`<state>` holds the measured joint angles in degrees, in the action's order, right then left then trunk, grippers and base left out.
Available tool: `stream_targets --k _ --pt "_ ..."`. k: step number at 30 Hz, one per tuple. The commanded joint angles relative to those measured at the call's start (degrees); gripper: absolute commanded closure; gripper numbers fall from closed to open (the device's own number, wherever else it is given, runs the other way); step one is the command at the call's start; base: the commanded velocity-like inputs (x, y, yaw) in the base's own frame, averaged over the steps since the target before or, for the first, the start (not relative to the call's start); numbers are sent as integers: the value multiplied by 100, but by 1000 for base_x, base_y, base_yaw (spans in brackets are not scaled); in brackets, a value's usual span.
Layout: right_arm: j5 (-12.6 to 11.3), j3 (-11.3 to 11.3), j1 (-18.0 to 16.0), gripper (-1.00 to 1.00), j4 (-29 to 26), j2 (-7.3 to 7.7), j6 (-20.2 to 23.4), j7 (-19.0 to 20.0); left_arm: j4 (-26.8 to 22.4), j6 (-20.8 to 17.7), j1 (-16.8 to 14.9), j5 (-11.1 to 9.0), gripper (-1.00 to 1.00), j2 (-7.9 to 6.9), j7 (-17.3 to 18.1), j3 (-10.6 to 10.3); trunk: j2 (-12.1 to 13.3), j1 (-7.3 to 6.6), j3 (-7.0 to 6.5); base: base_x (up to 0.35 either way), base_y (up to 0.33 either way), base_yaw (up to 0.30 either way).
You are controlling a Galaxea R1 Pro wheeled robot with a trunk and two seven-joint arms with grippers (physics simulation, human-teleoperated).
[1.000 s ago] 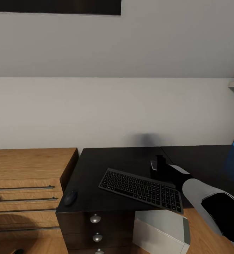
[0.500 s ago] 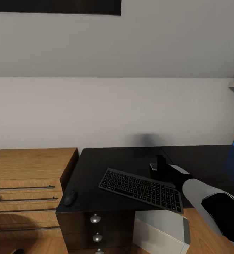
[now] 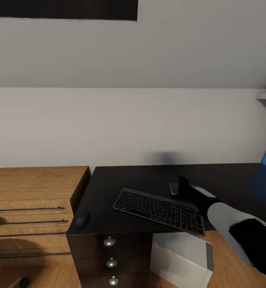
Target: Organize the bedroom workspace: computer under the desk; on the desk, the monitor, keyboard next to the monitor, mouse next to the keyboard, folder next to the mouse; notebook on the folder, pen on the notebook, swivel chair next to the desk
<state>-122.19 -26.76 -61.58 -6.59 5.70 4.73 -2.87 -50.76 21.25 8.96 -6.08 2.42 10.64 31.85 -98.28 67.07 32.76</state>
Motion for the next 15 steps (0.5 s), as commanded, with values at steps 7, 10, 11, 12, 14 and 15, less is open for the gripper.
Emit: stream_targets --k 7,10,11,12,14,15 --pt "-15 -22 -3 -100 -10 10 11 -27 -5 -7 -2 -60 -100 4 58 14 78 -44 -31 -8 0 0" --pt "-15 -22 -3 -100 -12 10 11 -24 -5 -7 -2 -60 -100 4 55 14 198 -110 -85 -1 0 0" --pt "-15 -22 -3 -100 -11 8 12 -24 -5 -7 -3 -60 -100 4 54 14 238 -132 -103 0 0 0" --pt "-15 -22 -3 -100 -10 7 13 -25 -6 -7 -2 -60 -100 4 53 14 278 -154 -121 0 0 0" --pt "-15 -22 -3 -100 -13 7 16 -24 -5 -7 -3 -60 -100 4 53 14 358 -198 -157 0 0 0" --pt "-15 -22 -3 -100 -14 6 15 -23 -5 -7 -2 -60 -100 4 53 14 398 -220 -175 0 0 0"
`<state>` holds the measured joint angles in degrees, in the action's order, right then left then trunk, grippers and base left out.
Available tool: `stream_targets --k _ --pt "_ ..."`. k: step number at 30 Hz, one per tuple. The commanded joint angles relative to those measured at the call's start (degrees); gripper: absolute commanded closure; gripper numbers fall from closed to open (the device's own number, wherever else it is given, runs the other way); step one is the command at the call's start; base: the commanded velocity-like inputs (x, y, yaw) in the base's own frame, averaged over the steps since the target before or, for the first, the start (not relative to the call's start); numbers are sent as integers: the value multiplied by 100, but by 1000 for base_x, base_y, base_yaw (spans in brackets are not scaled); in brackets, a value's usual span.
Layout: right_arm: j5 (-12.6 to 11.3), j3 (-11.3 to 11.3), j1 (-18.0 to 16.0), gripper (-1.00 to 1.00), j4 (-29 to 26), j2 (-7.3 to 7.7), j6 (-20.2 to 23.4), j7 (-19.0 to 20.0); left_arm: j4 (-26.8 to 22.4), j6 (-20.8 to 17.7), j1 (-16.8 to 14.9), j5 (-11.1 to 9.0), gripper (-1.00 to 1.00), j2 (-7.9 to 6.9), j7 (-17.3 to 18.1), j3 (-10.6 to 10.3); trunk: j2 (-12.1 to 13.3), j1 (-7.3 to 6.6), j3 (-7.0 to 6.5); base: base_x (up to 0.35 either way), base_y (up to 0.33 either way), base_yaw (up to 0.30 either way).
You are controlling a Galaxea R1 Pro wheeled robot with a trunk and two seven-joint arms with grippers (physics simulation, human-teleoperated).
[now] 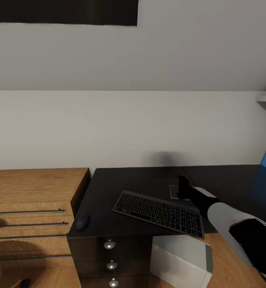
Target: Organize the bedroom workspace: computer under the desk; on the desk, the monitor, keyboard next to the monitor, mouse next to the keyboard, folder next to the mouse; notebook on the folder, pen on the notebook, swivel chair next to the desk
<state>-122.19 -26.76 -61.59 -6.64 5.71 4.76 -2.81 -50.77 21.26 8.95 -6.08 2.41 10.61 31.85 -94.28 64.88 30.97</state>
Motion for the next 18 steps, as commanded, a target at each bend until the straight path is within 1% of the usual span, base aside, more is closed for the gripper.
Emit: stream_targets --k 1,11,18 --pt "-15 -22 -2 -100 -8 5 12 -29 -4 -8 -2 -60 -100 5 56 15 39 -23 -14 0 0 0" --pt "-8 -28 -1 -100 -22 -2 5 -6 -4 -8 -1 -60 -100 5 50 15 440 -242 -193 0 0 0" --pt "33 -85 -2 -100 -70 -30 -7 5 -3 -12 0 -56 -100 5 47 15 721 -396 -319 0 0 0"
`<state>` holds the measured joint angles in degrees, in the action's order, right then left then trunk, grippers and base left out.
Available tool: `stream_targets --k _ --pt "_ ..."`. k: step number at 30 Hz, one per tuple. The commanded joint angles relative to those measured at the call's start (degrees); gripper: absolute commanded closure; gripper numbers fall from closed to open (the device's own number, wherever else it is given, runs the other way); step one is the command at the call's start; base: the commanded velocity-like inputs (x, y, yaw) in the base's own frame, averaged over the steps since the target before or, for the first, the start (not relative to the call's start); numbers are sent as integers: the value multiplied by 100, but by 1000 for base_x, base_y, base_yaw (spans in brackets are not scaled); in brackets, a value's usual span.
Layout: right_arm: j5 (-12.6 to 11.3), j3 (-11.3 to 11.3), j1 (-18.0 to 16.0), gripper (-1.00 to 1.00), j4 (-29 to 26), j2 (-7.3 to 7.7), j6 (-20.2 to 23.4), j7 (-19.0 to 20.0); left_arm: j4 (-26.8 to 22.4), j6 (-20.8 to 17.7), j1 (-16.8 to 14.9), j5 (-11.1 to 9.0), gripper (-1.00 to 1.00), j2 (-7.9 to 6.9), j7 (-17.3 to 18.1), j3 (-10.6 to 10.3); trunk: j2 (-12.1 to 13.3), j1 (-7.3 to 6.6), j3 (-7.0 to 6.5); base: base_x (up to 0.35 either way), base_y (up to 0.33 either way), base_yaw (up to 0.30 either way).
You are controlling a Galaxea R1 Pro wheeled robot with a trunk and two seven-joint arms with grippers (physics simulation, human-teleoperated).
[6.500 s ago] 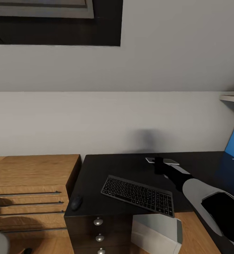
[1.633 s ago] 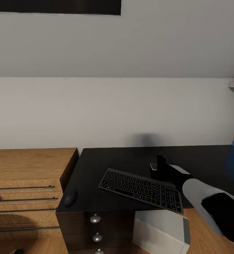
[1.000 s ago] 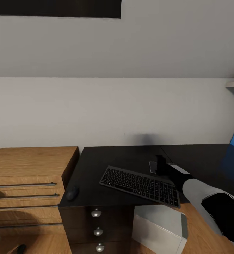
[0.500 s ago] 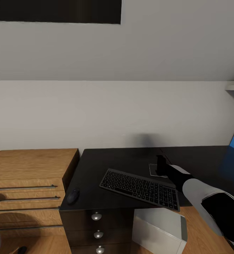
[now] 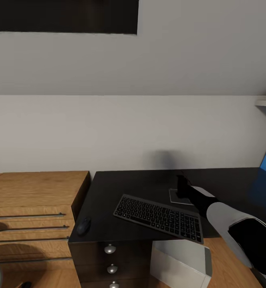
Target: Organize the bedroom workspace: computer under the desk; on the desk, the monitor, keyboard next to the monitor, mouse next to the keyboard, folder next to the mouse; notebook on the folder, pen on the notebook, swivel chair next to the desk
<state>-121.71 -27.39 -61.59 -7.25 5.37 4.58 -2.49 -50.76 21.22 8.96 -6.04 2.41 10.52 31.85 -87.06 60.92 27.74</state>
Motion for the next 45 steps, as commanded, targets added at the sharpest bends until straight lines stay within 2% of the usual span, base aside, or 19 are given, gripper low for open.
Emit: stream_targets --k 1,6,11,14,15,16,17,21,22,27,28,30,32,36,39,45 --pt "1 -43 -2 -100 -13 1 11 -25 -5 -9 -1 -59 -100 5 56 13 39 -23 -14 0 0 0" --pt "176 -217 -2 -100 -46 -17 7 -33 -3 -14 -4 -57 -100 5 56 10 239 -132 -103 0 0 0" --pt "651 -585 -2 -100 -493 -12 -91 -70 9 -19 -1 -55 -100 5 55 7 440 -242 -193 0 0 0" --pt "1030 -842 2 -100 -877 2 -261 -146 36 -19 0 -55 -100 5 57 3 560 -308 -247 0 0 0" --pt "1358 -1039 7 -100 -1132 7 -419 -285 58 -20 -1 -55 -100 5 58 -1 600 -330 -265 0 0 0" --pt "1546 -1144 11 -100 -1255 9 -511 -394 68 -18 -3 -55 -100 7 59 -3 640 -352 -283 0 0 0" --pt "2200 -1493 37 -100 -1612 4 -832 -874 90 -18 -1 -55 -100 6 62 -7 640 -352 -283 0 0 0" --pt "3176 -1930 111 -100 -2198 -7 -1335 -1796 106 -18 -1 -51 -100 5 63 -10 640 -352 -283 0 0 0" --pt "3636 -2098 175 -100 -2600 -6 -1532 -2319 107 -16 -1 -49 -100 5 63 -11 640 -352 -283 0 0 0" --pt "4664 -2521 410 -100 -3841 39 -1683 -3667 112 -14 -2 -47 -100 6 66 -11 640 -352 -283 0 0 0" --pt "5024 -2699 498 -100 -4358 82 -1639 -4192 112 -13 -2 -47 -100 7 65 -11 640 -352 -283 0 0 0" --pt "5330 -2863 570 -100 -4848 150 -1559 -4665 112 -13 -4 -46 -100 8 68 -12 640 -352 -283 0 0 0" --pt "5559 -3007 623 -100 -5321 226 -1453 -5075 113 -13 -2 -46 -100 10 70 -12 640 -352 -283 0 0 0" --pt "5842 -3323 734 -100 -6366 368 -1165 -5736 113 -13 -2 -46 -100 12 72 -12 640 -352 -283 0 0 0" --pt "5983 -3857 997 -100 -7364 474 -1001 -6036 114 -7 -3 -46 -100 10 71 -12 640 -352 -283 0 0 0" --pt "6027 -4017 1066 -100 -7703 504 -985 -6081 117 -5 -2 -46 -100 5 65 -4 640 -352 -283 0 0 0"
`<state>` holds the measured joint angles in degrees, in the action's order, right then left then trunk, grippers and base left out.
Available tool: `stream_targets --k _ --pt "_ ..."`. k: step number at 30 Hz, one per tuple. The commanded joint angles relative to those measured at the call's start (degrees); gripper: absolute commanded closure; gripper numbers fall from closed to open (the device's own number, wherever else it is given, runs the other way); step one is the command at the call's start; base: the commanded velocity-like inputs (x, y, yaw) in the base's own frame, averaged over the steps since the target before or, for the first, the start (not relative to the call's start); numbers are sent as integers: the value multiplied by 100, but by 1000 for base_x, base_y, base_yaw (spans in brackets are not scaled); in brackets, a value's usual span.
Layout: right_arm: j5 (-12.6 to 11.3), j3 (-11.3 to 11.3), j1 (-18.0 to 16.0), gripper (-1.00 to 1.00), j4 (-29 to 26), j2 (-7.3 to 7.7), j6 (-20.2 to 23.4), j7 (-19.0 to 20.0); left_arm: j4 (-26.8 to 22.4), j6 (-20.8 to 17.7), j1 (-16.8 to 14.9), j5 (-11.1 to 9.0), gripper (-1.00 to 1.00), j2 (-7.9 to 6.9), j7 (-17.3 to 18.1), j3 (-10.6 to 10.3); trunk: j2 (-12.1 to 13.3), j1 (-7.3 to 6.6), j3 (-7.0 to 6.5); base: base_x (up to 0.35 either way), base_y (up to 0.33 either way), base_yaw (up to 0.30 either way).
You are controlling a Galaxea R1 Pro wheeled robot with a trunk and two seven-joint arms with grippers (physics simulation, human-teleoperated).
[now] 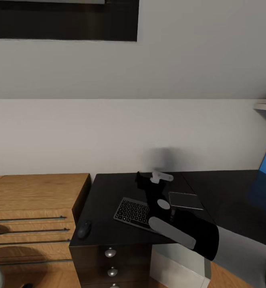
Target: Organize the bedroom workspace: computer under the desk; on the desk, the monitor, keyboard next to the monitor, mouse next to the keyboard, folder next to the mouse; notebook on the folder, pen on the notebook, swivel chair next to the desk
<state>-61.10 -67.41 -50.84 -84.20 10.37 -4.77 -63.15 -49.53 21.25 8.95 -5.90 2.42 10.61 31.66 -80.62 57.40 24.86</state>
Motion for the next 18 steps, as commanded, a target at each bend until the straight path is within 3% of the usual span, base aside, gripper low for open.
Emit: stream_targets --k 1,10,18 --pt "-32 -18 -7 -100 -46 5 -51 -17 -5 -8 -2 -60 -100 5 56 15 -3 0 5 0 0 0" --pt "-25 -41 13 -100 -266 4 -59 -24 -4 -7 -1 -67 -100 -3 55 16 -3 0 5 -30 23 13" --pt "-25 -32 13 -100 -252 7 -59 -35 -4 -7 -1 -69 -100 -3 55 16 -3 0 6 -261 202 242"
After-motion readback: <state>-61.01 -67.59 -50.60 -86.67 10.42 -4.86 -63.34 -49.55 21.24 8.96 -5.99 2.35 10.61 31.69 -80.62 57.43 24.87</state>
